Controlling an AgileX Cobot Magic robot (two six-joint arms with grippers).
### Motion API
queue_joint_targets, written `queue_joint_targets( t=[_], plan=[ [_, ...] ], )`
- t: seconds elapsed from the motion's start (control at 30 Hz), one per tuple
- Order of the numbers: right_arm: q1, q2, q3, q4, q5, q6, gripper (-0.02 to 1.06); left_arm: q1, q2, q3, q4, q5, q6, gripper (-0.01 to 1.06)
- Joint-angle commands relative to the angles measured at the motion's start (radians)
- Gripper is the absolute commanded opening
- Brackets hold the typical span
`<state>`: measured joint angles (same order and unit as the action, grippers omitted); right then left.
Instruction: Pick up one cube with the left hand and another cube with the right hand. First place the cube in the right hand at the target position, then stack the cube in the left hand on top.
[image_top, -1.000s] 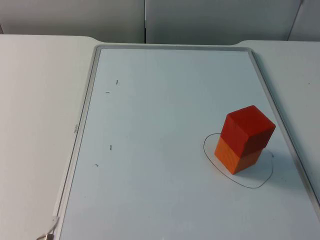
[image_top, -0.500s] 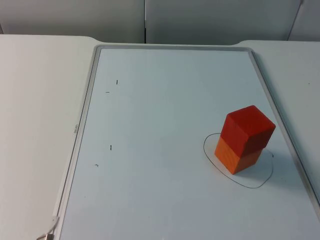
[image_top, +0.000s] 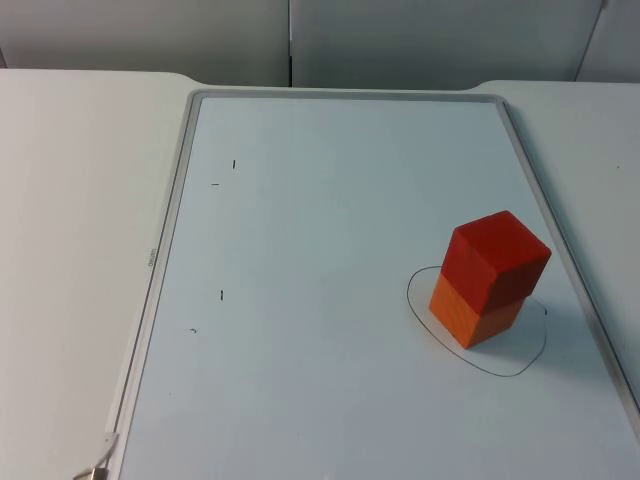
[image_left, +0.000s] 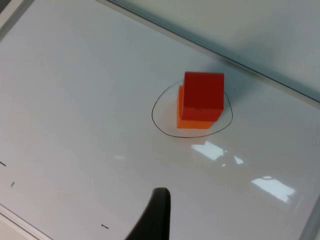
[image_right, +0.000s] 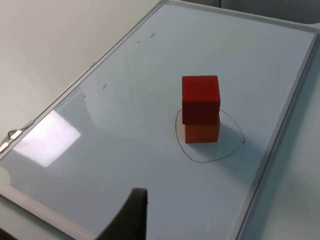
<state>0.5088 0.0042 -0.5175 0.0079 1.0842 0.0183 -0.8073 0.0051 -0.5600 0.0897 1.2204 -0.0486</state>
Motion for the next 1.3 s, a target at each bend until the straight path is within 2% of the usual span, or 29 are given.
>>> queue_joint_targets(
  t=[0.0, 0.23, 0.33, 0.83, 0.97, 1.0, 1.1, 1.17, 1.27],
  plan=[
    [-0.001, -0.004, 0.01, -0.008, -0.003, 0.005, 1.01, 0.0, -0.005, -0.007, 0.002, 0.001, -0.006, 1.05],
    [-0.001, -0.004, 0.01, -0.008, -0.003, 0.005, 1.01, 0.0, -0.005, -0.007, 0.002, 0.001, -0.006, 1.05],
    [-0.001, -0.004, 0.01, -0.015, -0.003, 0.008, 1.05, 0.0, -0.005, -0.007, 0.002, 0.001, -0.006, 1.05],
    [-0.003, -0.004, 0.01, -0.008, -0.004, 0.008, 1.04, 0.0, -0.005, -0.007, -0.008, 0.001, -0.019, 1.05],
    [-0.1, -0.004, 0.01, -0.008, -0.004, 0.006, 1.04, 0.0, -0.005, -0.007, -0.004, 0.001, -0.019, 1.05],
    [-0.1, -0.004, 0.01, -0.008, -0.004, 0.006, 1.04, 0.0, -0.005, -0.007, -0.004, 0.001, -0.019, 1.05],
    [-0.248, -0.004, 0.01, -0.008, -0.004, 0.006, 1.04, 0.0, -0.005, -0.007, -0.004, 0.001, -0.019, 1.05],
    [-0.285, -0.004, 0.01, -0.008, -0.004, 0.006, 1.04, 0.0, -0.005, -0.007, -0.004, 0.001, -0.019, 1.05],
    [-0.404, -0.004, 0.01, -0.008, -0.004, 0.006, 1.04, 0.0, -0.005, -0.007, -0.004, 0.001, -0.019, 1.05]
  ],
)
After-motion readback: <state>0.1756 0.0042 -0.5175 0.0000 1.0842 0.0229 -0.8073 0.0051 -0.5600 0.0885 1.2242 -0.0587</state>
